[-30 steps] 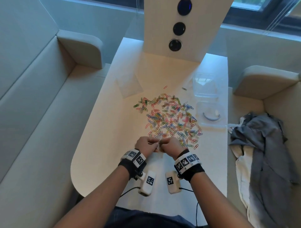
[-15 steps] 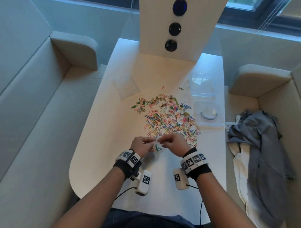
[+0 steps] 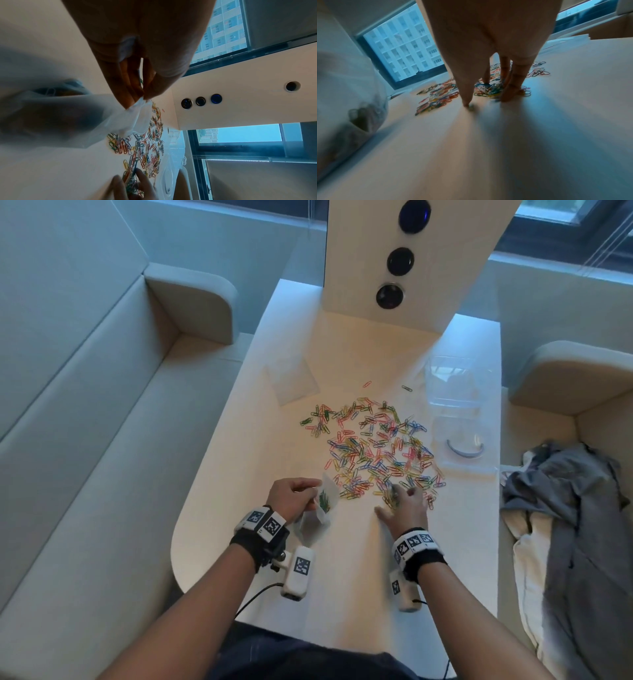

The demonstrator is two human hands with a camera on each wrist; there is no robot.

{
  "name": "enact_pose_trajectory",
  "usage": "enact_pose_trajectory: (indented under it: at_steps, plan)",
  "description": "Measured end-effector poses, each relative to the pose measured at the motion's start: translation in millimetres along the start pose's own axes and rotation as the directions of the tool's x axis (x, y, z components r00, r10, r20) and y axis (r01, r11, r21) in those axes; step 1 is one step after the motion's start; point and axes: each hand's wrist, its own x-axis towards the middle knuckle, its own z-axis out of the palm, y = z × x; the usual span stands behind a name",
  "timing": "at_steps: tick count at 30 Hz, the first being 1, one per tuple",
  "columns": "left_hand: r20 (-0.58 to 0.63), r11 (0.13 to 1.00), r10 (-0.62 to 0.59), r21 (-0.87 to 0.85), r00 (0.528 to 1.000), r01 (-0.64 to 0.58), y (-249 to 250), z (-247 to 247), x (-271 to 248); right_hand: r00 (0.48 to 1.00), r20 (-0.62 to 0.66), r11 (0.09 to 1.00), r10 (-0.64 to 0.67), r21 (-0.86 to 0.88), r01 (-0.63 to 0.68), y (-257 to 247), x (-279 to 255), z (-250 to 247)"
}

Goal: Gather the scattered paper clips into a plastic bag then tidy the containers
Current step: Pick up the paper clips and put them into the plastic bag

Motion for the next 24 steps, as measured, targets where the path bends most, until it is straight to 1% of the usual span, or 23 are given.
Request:
enact_pose_trajectory:
  at_steps: [2,4,6,8,9,11,12,13,14,15,16,17,18,20,21,22,23,24]
  plan:
    - [0.004,1.0,0.0,-0.009,1.0,0.0,-1,-1,-2,0.995,-0.049,0.994,-0.084,0.064,0.087,-2,4,2]
    - [0.007,1.0,0.002,-0.012,1.0,-0.002,-4,-2,-4,0.984,-0.096,0.984,-0.148,0.089,0.156,1,6,2]
    - [0.007,1.0,0.003,-0.006,1.0,-0.003,-6,-2,-6,0.985,-0.094,0.979,-0.147,0.128,0.159,3,8,-1]
    - [0.008,1.0,-0.005,-0.004,1.0,0.005,-9,0,-7,0.994,-0.083,0.975,-0.066,0.205,0.082,6,7,-10]
    - [0.009,1.0,-0.009,-0.001,1.0,0.009,-10,1,-7,0.998,-0.066,0.961,0.01,0.276,0.008,6,6,-14]
    - [0.011,1.0,-0.012,0.008,1.0,0.012,-11,5,-7,0.989,-0.004,0.892,0.147,0.433,-0.131,15,7,-19]
    - [0.014,1.0,-0.014,0.011,1.0,0.014,-11,7,-8,0.978,0.047,0.828,0.203,0.526,-0.197,21,7,-19]
    - [0.019,1.0,-0.017,0.01,1.0,0.016,-12,9,-8,0.959,0.123,0.712,0.255,0.647,-0.272,23,5,-22]
    - [0.024,1.0,-0.019,0.011,1.0,0.019,-12,11,-8,0.94,0.208,0.532,0.27,0.782,-0.326,24,4,-22]
    - [0.028,1.0,-0.019,0.012,0.999,0.019,-12,14,-9,0.925,0.293,0.337,0.241,0.869,-0.363,22,0,-26]
    - [0.029,1.0,-0.02,0.018,0.999,0.019,-12,17,-9,0.919,0.352,0.158,0.177,0.911,-0.38,17,-4,-31]
    - [0.03,1.0,-0.018,0.024,0.999,0.017,-13,20,-9,0.914,0.391,0.05,0.11,0.916,-0.398,9,-10,-38]
    - [0.035,0.999,-0.015,0.031,0.999,0.014,-13,22,-9,0.911,0.41,-0.026,0.036,0.912,-0.409,0,-16,-44]
    - [0.048,0.999,-0.004,0.039,0.999,0.002,-14,29,-9,0.903,0.421,-0.056,-0.088,0.903,-0.427,-19,-28,-52]
    - [0.052,0.999,-0.001,0.04,0.999,-0.001,-14,32,-10,0.895,0.427,-0.039,-0.13,0.899,-0.435,-28,-34,-53]
    - [0.057,0.999,0.004,0.045,0.998,-0.006,-15,34,-10,0.886,0.436,-0.013,-0.16,0.896,-0.444,-36,-39,-52]
    - [0.06,0.999,0.013,0.05,0.998,-0.016,-15,37,-11,0.881,0.439,0.043,-0.177,0.898,-0.439,-44,-44,-49]
    - [0.064,0.998,0.02,0.058,0.998,-0.024,-15,38,-12,0.879,0.438,0.123,-0.188,0.898,-0.422,-51,-48,-45]
